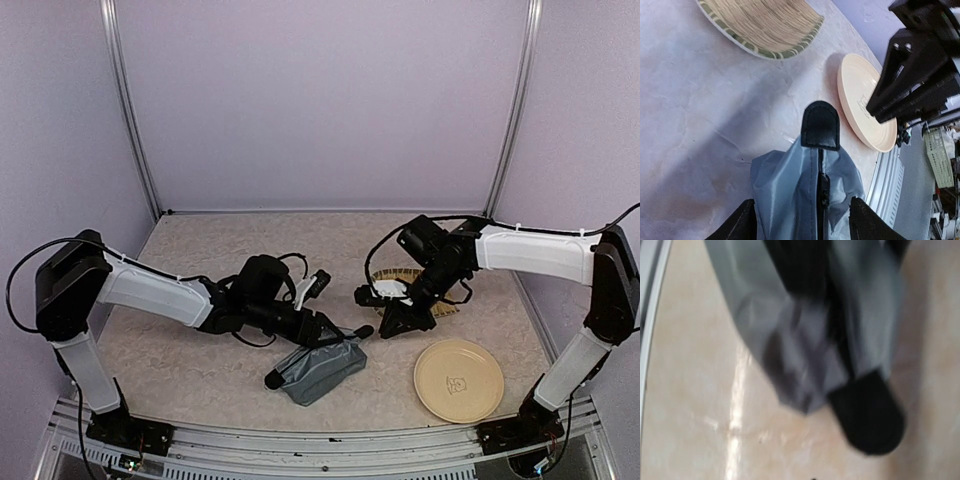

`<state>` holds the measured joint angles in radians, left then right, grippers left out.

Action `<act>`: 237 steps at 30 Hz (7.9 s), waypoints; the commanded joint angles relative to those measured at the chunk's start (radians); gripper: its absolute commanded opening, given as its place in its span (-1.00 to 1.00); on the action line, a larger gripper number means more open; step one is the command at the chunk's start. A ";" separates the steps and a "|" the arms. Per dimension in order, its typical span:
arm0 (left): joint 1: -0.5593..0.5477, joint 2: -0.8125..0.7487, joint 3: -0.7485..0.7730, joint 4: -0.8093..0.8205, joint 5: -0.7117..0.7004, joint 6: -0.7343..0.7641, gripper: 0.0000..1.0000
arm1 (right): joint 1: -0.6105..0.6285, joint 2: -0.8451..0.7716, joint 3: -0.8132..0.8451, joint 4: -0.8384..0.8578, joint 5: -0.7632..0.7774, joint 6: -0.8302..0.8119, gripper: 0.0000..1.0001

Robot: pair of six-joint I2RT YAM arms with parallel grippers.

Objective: Sort the hair-cutting tools
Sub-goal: Zip the zipper on the kit bag.

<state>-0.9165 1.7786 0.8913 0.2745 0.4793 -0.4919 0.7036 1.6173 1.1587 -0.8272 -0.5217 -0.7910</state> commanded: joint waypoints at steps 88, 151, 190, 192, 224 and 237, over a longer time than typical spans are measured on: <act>-0.080 -0.199 0.124 -0.247 -0.158 0.243 -1.00 | -0.033 0.278 0.169 0.070 -0.524 0.150 -0.39; -0.163 -0.062 0.342 -0.598 -0.359 0.491 -1.00 | -0.044 0.504 0.405 -0.386 -0.672 -0.089 -1.00; -0.177 -0.137 0.239 -0.451 -0.485 0.723 -1.00 | -0.305 0.111 0.231 0.280 -0.491 0.310 0.39; -0.177 -0.135 0.241 -0.456 -0.492 0.746 -1.00 | -0.280 0.174 0.290 0.102 -0.523 0.197 -0.03; -0.209 -0.086 0.284 -0.433 -0.514 0.725 -1.00 | -0.055 0.471 0.384 -0.297 -0.586 -0.065 -0.49; -0.209 -0.065 0.312 -0.441 -0.508 0.690 -1.00 | -0.031 0.499 0.412 -0.293 -0.586 -0.017 -0.47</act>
<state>-1.1191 1.6939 1.1400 -0.2123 -0.0345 0.2245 0.6479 2.0998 1.5414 -1.1133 -1.0920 -0.8307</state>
